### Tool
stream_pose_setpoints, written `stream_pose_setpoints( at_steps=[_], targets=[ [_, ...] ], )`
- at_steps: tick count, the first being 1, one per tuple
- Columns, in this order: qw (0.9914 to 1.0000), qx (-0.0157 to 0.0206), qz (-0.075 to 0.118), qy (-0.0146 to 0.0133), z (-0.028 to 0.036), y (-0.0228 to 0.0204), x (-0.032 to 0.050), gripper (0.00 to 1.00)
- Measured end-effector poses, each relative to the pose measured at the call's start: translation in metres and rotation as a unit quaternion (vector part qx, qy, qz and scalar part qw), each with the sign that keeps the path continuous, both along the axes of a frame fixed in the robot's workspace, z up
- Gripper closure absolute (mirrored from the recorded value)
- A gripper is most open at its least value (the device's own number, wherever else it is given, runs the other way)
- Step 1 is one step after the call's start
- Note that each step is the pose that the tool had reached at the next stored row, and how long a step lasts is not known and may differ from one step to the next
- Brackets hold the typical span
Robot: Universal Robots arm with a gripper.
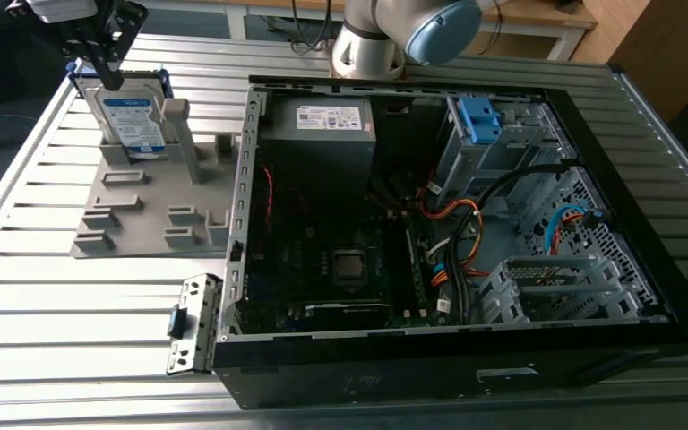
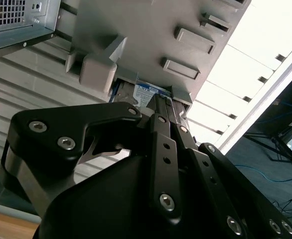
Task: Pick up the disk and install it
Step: 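Reach for the disk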
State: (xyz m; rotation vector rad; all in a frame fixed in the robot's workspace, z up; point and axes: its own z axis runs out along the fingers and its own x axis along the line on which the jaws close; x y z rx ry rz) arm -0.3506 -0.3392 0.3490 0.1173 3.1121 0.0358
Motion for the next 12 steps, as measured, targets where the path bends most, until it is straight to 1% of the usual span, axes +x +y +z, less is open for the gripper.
stream_pose_setpoints(
  at_steps=[4,6,12],
  targets=[
    [1.0,-0.0003,0.0,0.0,-0.002,0.0046,-0.005,0.89],
    [1.0,-0.0004,0.0,0.0,-0.0026,0.0061,-0.0068,0.89],
    [1.0,-0.0004,0.0,0.0,-0.0028,0.0062,-0.0068,0.89]
  ],
)
